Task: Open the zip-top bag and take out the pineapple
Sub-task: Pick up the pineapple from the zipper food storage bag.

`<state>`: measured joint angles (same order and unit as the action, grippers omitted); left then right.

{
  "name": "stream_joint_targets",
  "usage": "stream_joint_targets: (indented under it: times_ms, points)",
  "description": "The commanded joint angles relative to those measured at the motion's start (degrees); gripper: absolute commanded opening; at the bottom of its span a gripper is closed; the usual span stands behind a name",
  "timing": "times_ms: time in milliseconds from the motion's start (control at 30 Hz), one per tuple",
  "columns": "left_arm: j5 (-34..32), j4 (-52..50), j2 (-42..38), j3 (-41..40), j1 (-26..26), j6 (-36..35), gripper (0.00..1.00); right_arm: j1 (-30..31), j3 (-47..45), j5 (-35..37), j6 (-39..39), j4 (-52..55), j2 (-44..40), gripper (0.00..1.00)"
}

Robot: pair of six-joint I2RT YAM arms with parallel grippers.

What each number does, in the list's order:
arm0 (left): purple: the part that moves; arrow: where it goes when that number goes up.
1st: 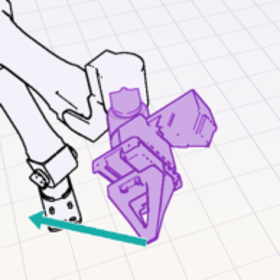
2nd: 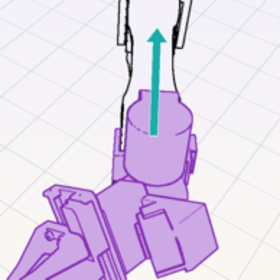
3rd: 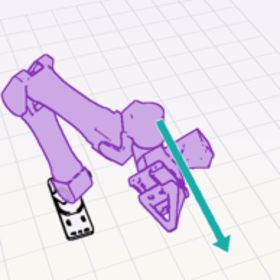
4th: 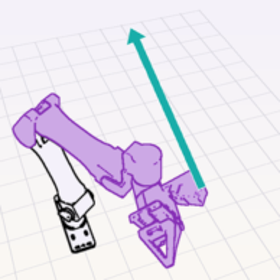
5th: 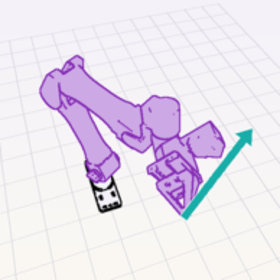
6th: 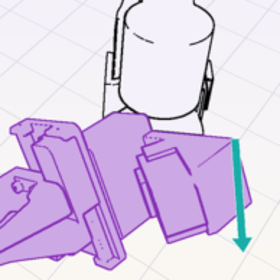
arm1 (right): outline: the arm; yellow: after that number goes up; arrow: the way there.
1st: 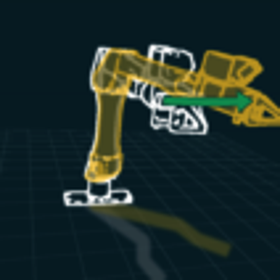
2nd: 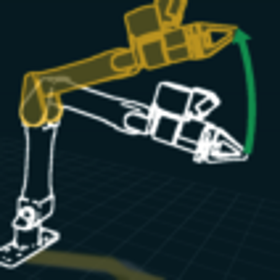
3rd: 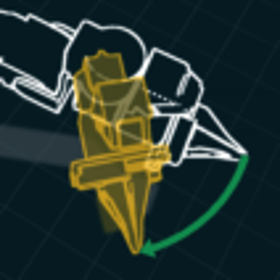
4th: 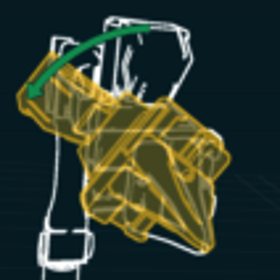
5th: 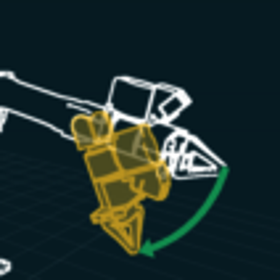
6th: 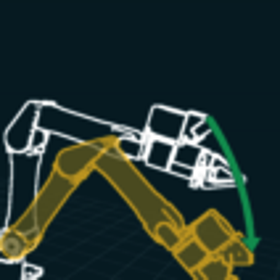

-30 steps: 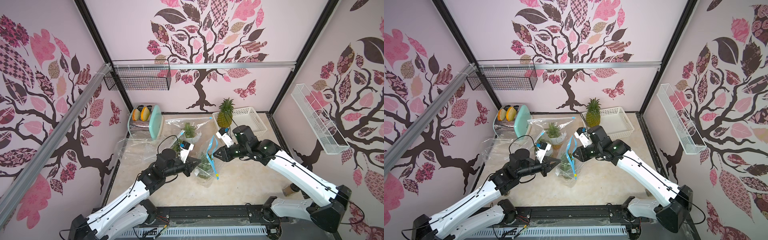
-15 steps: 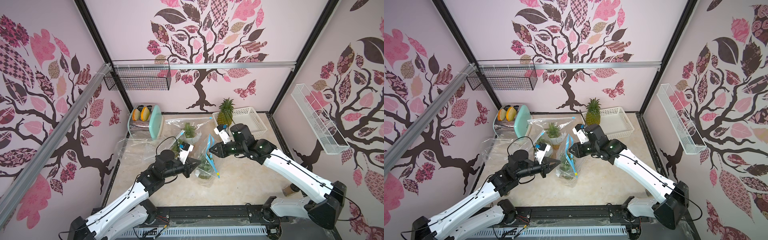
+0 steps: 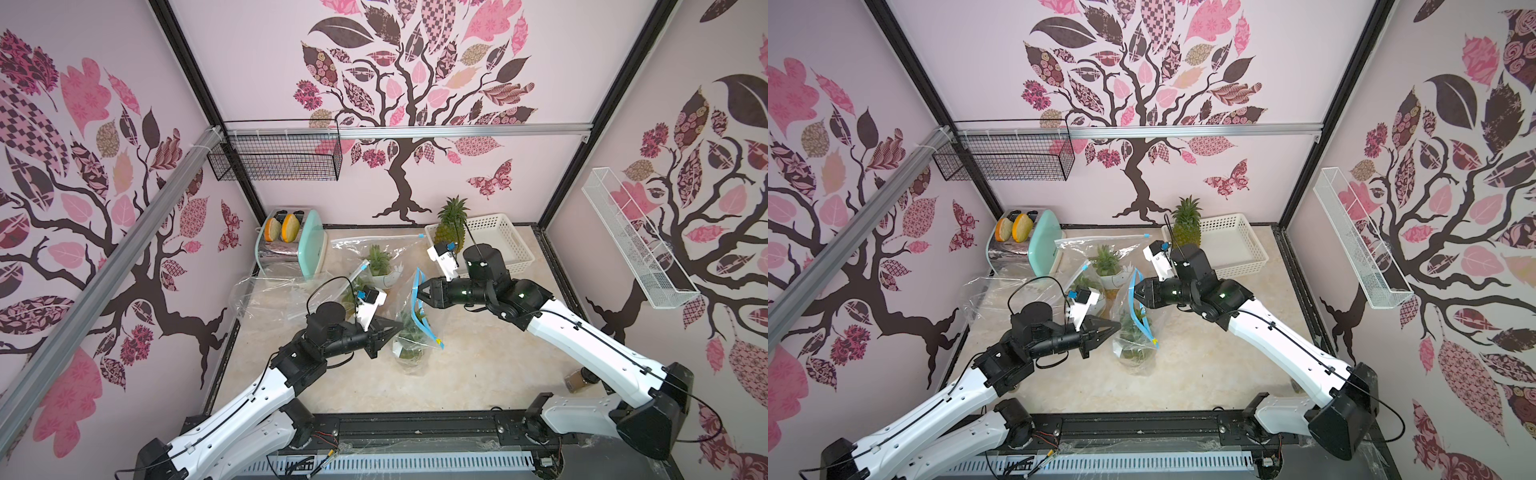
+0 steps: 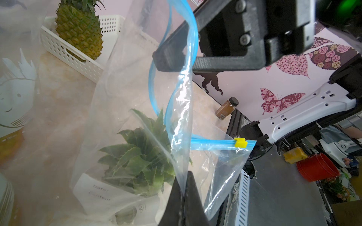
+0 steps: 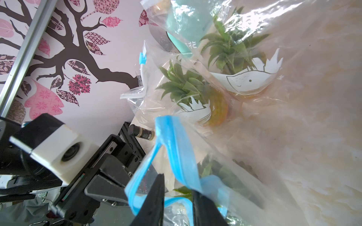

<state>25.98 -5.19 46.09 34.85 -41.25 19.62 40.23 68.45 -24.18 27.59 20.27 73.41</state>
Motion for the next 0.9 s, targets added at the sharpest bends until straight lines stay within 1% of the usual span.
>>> stream_joint_targets:
  times_ms: [0, 200, 233, 267, 300, 333, 400, 500, 700, 867]
  points:
    - [1.5, 3.6, -1.8, 0.0, -0.2, -1.0, 0.0, 0.3, -0.7, 0.7, 0.6, -1.2, 2.6, 0.29]
    - [1.0, 3.3, -1.1, -0.5, -0.3, -1.2, 0.0, 0.7, 0.9, -1.2, -2.1, 2.3, 4.9, 0.39]
    - [0.9, 3.5, -0.9, -0.6, -0.3, -1.2, 0.02, 1.0, 1.3, -1.1, -2.7, 3.4, 4.9, 0.4]
    - [0.8, 3.6, -0.6, -0.9, -0.3, -1.1, 0.08, 1.2, 2.0, -0.8, -3.4, 4.9, 5.0, 0.41]
    - [0.7, 3.8, -0.2, -1.0, -0.3, -1.0, 0.16, 1.5, 2.7, -0.4, -4.1, 6.8, 5.3, 0.42]
    - [0.7, 3.8, 0.0, -1.1, -0.3, -1.0, 0.2, 1.8, 3.4, 0.1, -4.9, 8.7, 5.5, 0.43]
    - [0.7, 4.0, 0.3, -1.5, -0.3, -0.9, 0.27, 2.6, 4.8, 1.9, -6.5, 13.0, 5.9, 0.45]
    - [0.4, 4.4, -0.1, -2.7, -0.3, -0.6, 0.34, 3.8, 6.0, 3.6, -8.1, 17.9, 6.1, 0.48]
    - [0.0, 4.3, -2.5, -4.8, -0.3, -0.3, 0.43, 5.0, 5.8, 5.5, -8.2, 21.3, 5.7, 0.49]
    - [-2.5, 2.9, -5.6, -6.4, -0.3, 0.4, 0.43, 6.0, 6.4, 6.4, -7.6, 22.0, 5.9, 0.51]
